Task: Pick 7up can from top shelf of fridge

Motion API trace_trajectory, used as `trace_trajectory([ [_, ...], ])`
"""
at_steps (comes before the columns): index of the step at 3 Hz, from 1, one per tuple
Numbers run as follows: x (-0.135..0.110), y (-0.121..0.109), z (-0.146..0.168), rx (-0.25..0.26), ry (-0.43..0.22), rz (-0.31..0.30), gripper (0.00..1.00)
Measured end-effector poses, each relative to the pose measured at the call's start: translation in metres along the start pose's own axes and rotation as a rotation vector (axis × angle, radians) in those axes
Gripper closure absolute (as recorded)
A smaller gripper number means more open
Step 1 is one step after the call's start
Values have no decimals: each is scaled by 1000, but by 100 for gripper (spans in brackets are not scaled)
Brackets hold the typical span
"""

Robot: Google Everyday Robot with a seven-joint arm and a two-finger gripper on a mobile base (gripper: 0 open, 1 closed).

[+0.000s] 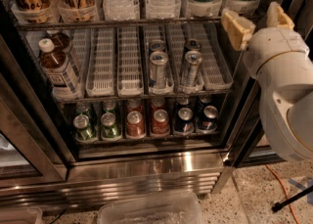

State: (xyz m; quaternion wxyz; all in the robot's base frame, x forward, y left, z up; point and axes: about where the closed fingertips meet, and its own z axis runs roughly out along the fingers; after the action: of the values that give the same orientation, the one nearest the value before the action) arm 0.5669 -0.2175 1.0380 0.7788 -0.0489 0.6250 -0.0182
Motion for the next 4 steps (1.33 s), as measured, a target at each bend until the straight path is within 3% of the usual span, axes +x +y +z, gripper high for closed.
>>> trace_trajectory([
  [2,-11,-9,26,-9,-30,1,31],
  [4,-12,-13,74,-32,-59,26,33],
])
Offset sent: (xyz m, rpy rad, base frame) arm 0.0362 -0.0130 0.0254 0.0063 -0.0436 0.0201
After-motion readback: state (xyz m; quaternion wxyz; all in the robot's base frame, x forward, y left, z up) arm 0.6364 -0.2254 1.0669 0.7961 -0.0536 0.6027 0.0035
